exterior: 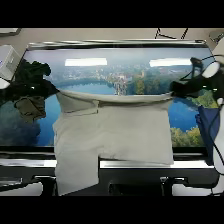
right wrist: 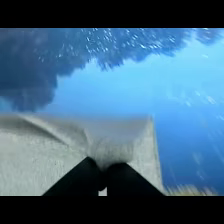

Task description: Fold the clothes and pants, and hang the long-sleeved shirts on hangers.

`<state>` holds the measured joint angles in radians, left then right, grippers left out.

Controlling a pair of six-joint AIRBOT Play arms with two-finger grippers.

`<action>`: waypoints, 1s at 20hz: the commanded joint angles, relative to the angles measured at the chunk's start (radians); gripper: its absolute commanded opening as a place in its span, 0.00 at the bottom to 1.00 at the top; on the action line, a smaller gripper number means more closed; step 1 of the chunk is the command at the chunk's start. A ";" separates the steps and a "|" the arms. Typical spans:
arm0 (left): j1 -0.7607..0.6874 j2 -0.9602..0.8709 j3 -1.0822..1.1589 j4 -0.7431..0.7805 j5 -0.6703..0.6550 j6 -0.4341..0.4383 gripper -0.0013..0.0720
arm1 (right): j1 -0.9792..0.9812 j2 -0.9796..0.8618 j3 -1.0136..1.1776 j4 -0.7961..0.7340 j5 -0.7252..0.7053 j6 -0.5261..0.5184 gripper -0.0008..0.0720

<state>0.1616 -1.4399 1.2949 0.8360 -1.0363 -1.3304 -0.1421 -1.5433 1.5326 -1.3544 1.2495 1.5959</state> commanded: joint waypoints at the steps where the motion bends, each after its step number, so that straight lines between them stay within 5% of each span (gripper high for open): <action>1: -0.026 -0.188 -0.002 -0.097 0.235 0.050 0.06 | 0.039 -0.133 -0.034 0.057 -0.359 0.063 0.06; 5: -0.046 -0.290 0.171 -0.107 0.344 0.140 0.06 | 0.039 -0.158 -0.026 -0.027 -0.711 0.142 0.06; 13: -0.137 -0.358 0.210 -0.127 0.533 0.159 0.06 | 0.039 -0.256 -0.004 -0.027 -0.781 0.225 0.06; 16: -0.131 -0.362 0.216 -0.137 0.503 0.139 0.06 | 0.039 -0.256 0.036 -0.027 -0.701 0.226 0.06; 20: -0.073 -0.311 0.231 -0.136 0.293 0.092 0.06 | 0.039 -0.230 0.116 -0.046 -0.352 0.188 0.06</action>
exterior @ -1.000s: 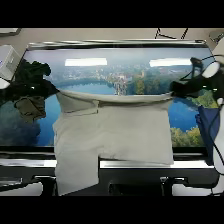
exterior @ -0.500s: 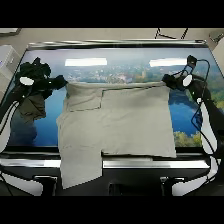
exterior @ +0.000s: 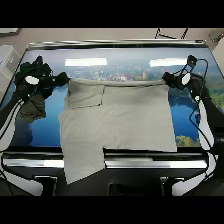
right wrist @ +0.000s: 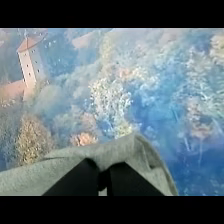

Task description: Fold the clothes and pants, and hang the long-sleeved shirts on hangers.

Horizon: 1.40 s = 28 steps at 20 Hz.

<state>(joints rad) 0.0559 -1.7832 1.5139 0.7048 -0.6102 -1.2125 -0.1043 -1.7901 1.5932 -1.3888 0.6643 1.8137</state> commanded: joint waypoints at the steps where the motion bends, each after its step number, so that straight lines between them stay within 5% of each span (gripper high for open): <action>1: 0.059 0.059 0.018 -0.005 -0.248 -0.026 0.06 | 0.001 0.035 0.093 -0.012 0.371 -0.104 0.07; 4: 0.125 0.094 0.012 0.108 -0.681 -0.103 0.06 | 0.001 0.074 0.117 -0.037 0.732 -0.207 0.07; 7: 0.111 0.094 -0.064 0.275 -0.852 -0.149 0.06 | 0.001 0.068 0.047 -0.095 0.837 -0.218 0.06; 21: 0.109 0.089 -0.201 0.335 -0.786 -0.185 0.06 | 0.002 0.066 -0.114 -0.114 0.883 -0.221 0.07; 22: 0.114 0.091 -0.201 0.335 -0.792 -0.195 0.09 | 0.002 0.069 -0.113 -0.119 0.890 -0.221 0.14; 24: 0.140 0.108 -0.193 0.332 -0.833 -0.202 0.60 | 0.001 0.087 -0.093 -0.156 0.925 -0.237 0.65; 25: 0.159 0.121 -0.181 0.334 -0.867 -0.201 0.65 | -0.008 0.102 -0.076 -0.181 0.952 -0.253 0.80; 28: 0.243 0.211 -0.171 0.370 -0.951 -0.196 0.65 | -0.135 0.167 -0.068 -0.156 1.052 -0.227 0.85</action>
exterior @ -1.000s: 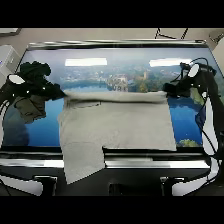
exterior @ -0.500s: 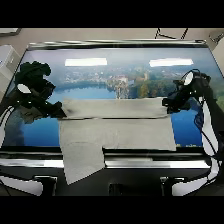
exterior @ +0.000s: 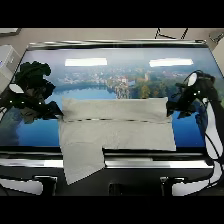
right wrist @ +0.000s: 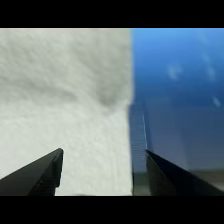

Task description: Fold the clothes and pants, and hang the long-sleeved shirts on hangers.

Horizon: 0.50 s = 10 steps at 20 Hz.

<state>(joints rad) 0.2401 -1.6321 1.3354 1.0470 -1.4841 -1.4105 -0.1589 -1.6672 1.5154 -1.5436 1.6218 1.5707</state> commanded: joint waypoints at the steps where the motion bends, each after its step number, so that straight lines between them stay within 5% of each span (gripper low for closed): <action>1: 0.082 0.102 -0.014 0.064 -0.095 0.010 0.64 | -0.131 0.064 -0.003 0.011 0.126 0.023 0.84; 10: 0.124 0.544 -0.855 0.105 0.080 0.174 0.63 | -0.237 0.335 -0.496 0.028 -0.071 -0.040 0.84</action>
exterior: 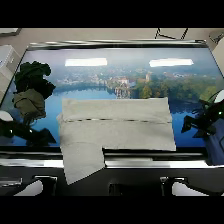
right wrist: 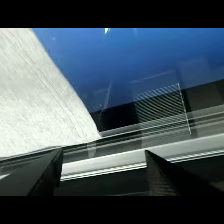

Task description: Fold the clothes and pants, and hang the long-sleeved shirts on hangers.

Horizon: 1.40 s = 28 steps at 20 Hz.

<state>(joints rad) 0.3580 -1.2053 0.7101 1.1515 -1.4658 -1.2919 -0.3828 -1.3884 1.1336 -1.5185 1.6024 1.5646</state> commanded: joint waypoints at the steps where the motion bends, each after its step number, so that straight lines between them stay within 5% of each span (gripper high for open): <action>1: 0.006 0.134 -0.274 -0.009 0.076 0.057 0.63 | -0.013 0.056 -0.126 0.003 -0.053 -0.033 0.84; 25: -0.150 -0.037 -0.264 -0.125 0.074 0.084 0.63 | -0.013 0.056 -0.132 0.014 -0.095 -0.036 0.79; 28: -0.191 -0.041 -0.264 -0.179 0.132 0.077 0.43 | -0.013 0.056 -0.132 0.014 -0.079 -0.036 0.78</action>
<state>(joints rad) 0.2016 -1.2289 0.4442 1.0172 -1.3720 -1.2083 -0.3958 -1.3327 1.0023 -1.5043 1.5093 1.5288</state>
